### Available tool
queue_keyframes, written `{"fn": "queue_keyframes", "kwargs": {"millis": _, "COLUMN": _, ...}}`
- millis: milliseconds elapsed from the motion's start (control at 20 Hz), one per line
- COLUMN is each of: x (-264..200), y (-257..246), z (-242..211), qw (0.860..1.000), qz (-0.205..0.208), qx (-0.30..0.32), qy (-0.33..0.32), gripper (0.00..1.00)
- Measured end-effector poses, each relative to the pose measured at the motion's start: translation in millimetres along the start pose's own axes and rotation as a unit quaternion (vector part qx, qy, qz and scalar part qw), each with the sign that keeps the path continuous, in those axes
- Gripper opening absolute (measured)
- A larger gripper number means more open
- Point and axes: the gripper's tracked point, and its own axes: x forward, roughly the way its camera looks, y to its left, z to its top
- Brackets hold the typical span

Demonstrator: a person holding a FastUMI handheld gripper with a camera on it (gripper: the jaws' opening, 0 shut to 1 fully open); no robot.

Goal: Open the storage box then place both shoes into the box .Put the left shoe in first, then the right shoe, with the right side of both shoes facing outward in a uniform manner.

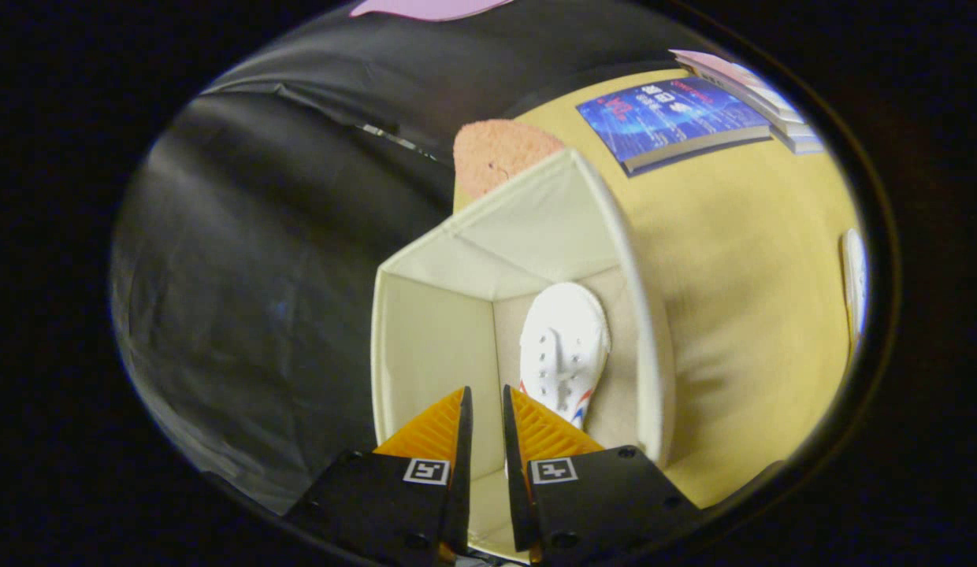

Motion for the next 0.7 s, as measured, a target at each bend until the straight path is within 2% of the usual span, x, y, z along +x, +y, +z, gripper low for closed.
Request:
{"fn": "queue_keyframes", "kwargs": {"millis": 200, "x": -69, "y": -20, "z": 73, "qw": 0.995, "qz": 0.018, "qx": 0.018, "qy": -0.093, "gripper": 0.23}}
{"fn": "queue_keyframes", "kwargs": {"millis": 350, "x": -130, "y": -63, "z": 129, "qw": 0.985, "qz": 0.007, "qx": 0.047, "qy": -0.167, "gripper": 0.23}}
{"fn": "queue_keyframes", "kwargs": {"millis": 550, "x": -192, "y": -168, "z": 165, "qw": 0.971, "qz": -0.063, "qx": 0.063, "qy": -0.220, "gripper": 0.24}}
{"fn": "queue_keyframes", "kwargs": {"millis": 700, "x": -213, "y": -251, "z": 158, "qw": 0.966, "qz": -0.132, "qx": 0.057, "qy": -0.215, "gripper": 0.24}}
